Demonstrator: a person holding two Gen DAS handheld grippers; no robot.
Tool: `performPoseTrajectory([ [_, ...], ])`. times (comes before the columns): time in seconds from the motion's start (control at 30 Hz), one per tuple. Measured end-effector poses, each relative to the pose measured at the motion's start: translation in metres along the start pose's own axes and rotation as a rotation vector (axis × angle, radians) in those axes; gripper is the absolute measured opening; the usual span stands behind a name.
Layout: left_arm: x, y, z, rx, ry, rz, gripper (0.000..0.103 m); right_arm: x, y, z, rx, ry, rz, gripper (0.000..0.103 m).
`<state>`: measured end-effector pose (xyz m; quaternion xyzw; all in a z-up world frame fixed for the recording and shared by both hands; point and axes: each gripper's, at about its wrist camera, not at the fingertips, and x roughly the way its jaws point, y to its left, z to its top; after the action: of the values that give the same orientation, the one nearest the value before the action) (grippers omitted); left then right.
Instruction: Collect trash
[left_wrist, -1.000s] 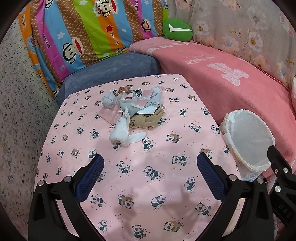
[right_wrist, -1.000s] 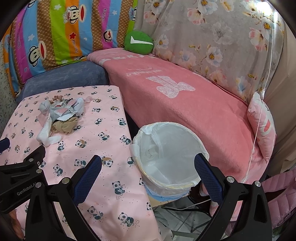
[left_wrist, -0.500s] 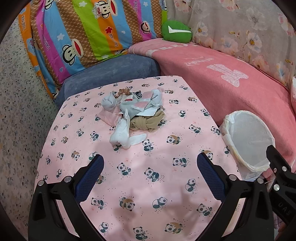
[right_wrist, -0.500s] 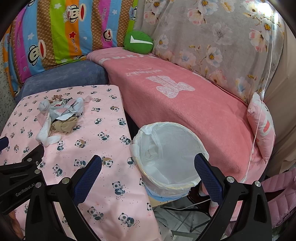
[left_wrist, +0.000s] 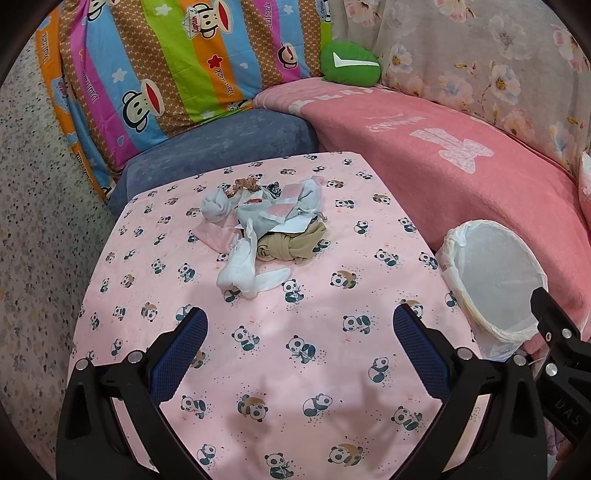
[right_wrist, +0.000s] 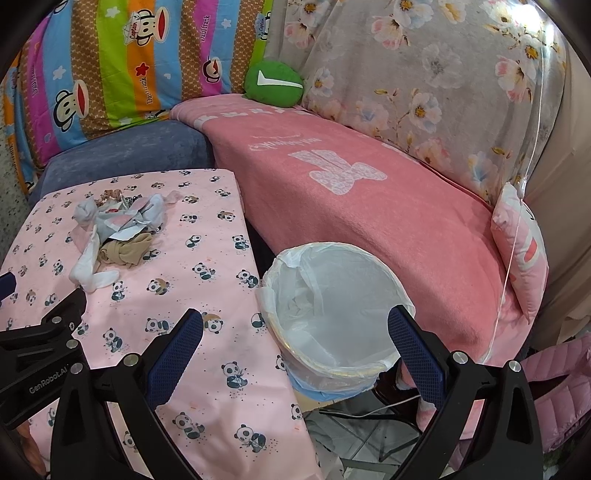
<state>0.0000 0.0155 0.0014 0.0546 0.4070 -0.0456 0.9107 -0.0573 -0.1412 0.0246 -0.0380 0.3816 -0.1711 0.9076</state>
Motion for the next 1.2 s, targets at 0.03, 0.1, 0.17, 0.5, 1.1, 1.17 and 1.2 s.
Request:
performPoseTrajectory([
  [0.03, 0.0001, -0.0002, 0.0002, 0.0, -0.001, 0.0, 0.096, -0.0001, -0.0014, 0.0004, 0.001, 0.0, -0.001, 0.098],
  [0.1, 0.0002, -0.0009, 0.0001, 0.001, -0.003, -0.001, 0.096, 0.0001, -0.0028, 0.0009, 0.002, -0.001, -0.003, 0.098],
  [0.17, 0.0002, -0.0012, -0.0004, 0.002, -0.003, -0.002, 0.096, 0.0, -0.0036, 0.0011, 0.002, -0.001, -0.004, 0.098],
  [0.5, -0.0006, -0.0033, -0.0005, 0.003, -0.005, -0.004, 0.096, -0.0002, -0.0049, 0.0014, 0.002, -0.002, -0.007, 0.098],
  [1.1, -0.0014, -0.0041, 0.0002, 0.002, -0.006, -0.008, 0.096, -0.0038, -0.0046, 0.0018, -0.002, -0.01, -0.014, 0.098],
  [1.17, -0.002, -0.0048, 0.0008, 0.002, -0.007, -0.01, 0.096, -0.0066, -0.0008, 0.0016, -0.002, -0.012, -0.018, 0.098],
  [1.2, -0.0026, -0.0054, 0.0015, 0.001, -0.009, -0.012, 0.096, -0.0073, -0.0007, 0.0018, -0.002, -0.013, -0.019, 0.098],
])
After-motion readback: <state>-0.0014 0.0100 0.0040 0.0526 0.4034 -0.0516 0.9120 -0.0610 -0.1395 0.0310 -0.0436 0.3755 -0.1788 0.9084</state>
